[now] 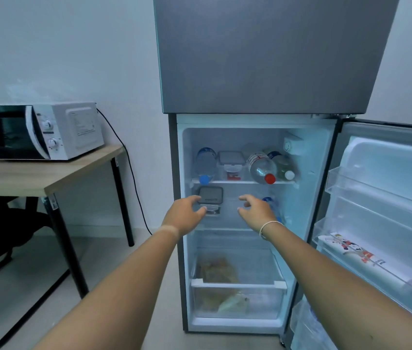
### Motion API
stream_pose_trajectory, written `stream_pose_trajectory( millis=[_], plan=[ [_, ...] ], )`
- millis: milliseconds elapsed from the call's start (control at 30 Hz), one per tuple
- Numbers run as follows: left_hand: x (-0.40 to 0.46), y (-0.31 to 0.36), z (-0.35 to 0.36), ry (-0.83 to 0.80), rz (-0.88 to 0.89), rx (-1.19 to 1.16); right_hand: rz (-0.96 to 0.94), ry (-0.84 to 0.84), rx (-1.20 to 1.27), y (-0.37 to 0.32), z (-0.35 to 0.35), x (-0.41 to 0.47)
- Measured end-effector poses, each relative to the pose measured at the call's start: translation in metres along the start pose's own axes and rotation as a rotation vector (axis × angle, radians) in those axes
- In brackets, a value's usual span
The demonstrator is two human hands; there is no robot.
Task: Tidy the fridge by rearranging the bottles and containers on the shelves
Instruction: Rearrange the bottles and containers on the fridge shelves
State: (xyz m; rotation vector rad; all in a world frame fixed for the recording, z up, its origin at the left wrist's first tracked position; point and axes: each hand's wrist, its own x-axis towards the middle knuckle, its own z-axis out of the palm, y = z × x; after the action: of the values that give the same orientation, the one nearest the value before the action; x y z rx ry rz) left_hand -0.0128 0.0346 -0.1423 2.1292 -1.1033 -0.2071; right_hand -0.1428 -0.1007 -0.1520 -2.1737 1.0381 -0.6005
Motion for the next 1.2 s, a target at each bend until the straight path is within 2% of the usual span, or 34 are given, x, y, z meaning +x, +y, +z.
stream_pose_trajectory(
  millis=[467, 767, 1033, 1200],
  plan=[
    [0.007, 0.002, 0.004, -0.004, 0.009, 0.012, 0.013, 0.006, -0.015, 0.012, -0.004, 0.004],
    [0.025, -0.025, 0.022, -0.015, -0.008, 0.061, 0.072, -0.039, -0.017, 0.044, 0.019, 0.022],
    [0.059, -0.062, 0.031, 0.276, -0.038, -0.017, 0.132, -0.051, -0.053, 0.086, 0.044, 0.065],
    [0.091, -0.078, 0.035, 0.282, -0.095, -0.15, 0.166, -0.08, -0.053, 0.108, 0.07, 0.098]
  ],
)
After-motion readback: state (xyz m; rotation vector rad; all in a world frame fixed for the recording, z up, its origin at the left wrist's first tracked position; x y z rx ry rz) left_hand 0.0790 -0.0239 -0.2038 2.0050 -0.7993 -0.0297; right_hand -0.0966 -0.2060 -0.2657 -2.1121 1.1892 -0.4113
